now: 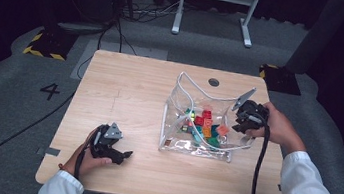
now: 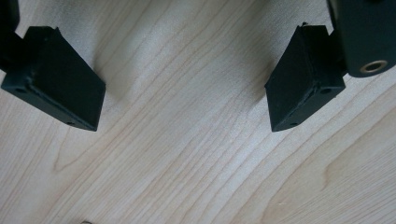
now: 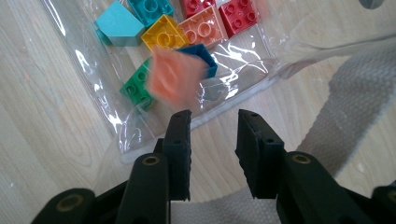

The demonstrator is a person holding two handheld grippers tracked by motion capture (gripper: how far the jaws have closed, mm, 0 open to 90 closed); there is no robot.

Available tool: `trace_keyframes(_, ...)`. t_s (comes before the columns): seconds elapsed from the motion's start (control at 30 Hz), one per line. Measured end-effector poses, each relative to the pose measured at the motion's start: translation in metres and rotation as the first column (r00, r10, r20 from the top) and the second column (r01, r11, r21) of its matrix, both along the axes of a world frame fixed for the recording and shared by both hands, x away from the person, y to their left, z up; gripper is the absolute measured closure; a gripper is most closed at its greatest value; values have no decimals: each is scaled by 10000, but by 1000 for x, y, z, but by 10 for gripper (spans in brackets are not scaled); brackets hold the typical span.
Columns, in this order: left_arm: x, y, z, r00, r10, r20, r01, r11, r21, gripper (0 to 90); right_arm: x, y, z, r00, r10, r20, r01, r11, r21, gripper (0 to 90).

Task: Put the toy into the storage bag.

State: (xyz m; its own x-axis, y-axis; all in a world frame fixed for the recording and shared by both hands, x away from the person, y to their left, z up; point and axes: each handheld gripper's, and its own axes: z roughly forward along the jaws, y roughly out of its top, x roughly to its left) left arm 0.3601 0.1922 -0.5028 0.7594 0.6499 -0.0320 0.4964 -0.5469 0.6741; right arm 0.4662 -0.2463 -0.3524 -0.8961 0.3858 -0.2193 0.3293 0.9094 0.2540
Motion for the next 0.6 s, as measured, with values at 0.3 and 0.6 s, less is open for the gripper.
trace_keyframes(0.3,0,0,0,10000,-21,2,21,10000,27,120,-1,1,3,10000,43,74,-43,10000,-20,652)
trace_keyframes(0.6,0,0,0,10000,-20,3,20,10000,29,121,-3,1,4,9997,160,172,-162,9998,145,627)
